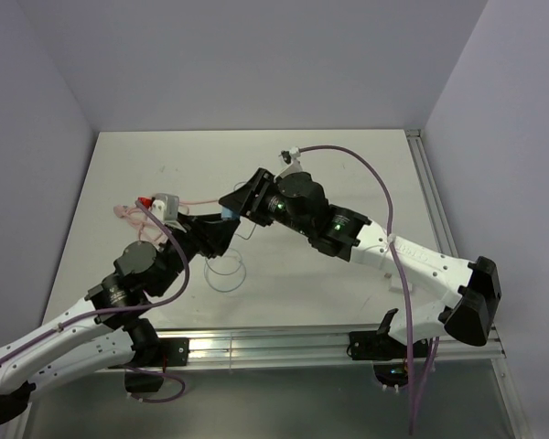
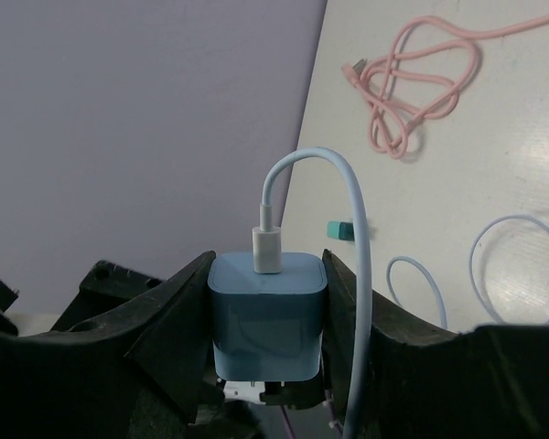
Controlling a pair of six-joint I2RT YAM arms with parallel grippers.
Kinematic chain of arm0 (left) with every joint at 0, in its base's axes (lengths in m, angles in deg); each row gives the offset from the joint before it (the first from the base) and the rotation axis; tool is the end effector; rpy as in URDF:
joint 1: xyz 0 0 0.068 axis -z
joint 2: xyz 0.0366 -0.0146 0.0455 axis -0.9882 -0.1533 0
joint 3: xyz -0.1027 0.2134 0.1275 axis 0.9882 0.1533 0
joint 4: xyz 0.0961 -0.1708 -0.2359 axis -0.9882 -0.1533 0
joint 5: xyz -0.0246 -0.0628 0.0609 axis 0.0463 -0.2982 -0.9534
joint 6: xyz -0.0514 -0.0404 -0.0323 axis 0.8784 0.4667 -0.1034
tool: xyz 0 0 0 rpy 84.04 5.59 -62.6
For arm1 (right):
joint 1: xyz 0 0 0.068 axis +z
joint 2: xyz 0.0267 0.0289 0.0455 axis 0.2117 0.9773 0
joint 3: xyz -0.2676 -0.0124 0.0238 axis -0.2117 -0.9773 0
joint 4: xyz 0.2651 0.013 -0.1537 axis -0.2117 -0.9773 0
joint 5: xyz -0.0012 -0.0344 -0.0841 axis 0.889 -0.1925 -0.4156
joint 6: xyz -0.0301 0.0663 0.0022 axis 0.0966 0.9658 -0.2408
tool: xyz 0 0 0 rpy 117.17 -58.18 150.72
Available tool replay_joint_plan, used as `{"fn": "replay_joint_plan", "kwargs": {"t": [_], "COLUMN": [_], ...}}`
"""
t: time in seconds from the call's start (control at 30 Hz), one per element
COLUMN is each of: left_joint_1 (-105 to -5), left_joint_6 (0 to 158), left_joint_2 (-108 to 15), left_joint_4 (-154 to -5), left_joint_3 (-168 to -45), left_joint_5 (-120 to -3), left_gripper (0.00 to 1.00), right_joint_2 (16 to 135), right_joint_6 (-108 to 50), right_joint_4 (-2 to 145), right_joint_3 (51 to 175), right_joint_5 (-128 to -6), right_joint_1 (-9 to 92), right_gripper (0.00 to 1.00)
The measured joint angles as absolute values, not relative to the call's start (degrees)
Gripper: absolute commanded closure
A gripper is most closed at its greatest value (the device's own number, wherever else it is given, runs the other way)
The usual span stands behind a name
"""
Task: Insert the plug
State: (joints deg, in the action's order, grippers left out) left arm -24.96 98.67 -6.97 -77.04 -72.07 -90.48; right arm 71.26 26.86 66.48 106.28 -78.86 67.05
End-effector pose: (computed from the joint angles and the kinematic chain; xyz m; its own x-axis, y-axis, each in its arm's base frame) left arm 0.1466 -0.1809 0.3475 -0.2530 -0.4856 -0.8368 0.5300 0.6540 -0.5398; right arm 0.2273 0.3150 0.3573 -0.7471 0.4770 -0.4630 -0.2407 0.4551 0.8573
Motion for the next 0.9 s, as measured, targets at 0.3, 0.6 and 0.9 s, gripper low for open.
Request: {"fn": "replay_joint_plan", "kwargs": {"t": [0.3,0.6,0.9], "left_joint_1": [-24.9,-24.2,-24.6], "left_joint_6": [98.6,94.1,86.6], "left_joint_2": [-9.5,-8.0,0.9], "left_joint_4": [-77.5,-80.5,-81.1], "left_joint_3": [-72.1,-72.2,-70.7], "left_joint_5": [-93.0,-92.5,-89.6], "left_gripper": [0.58,1.00,1.00], "right_joint_2": [71.3,70.9,59.9], "right_joint_6": [27.5,21.5,6.6], "right_joint_4": [66.3,63.8,59.5], "right_joint_3": [106.3,107.0,106.2], "right_joint_5": [-78.6,-76.6,-65.6], "right_joint_1": [69.8,69.8,65.9], "right_gripper": [0.89,0.30,0.00]}}
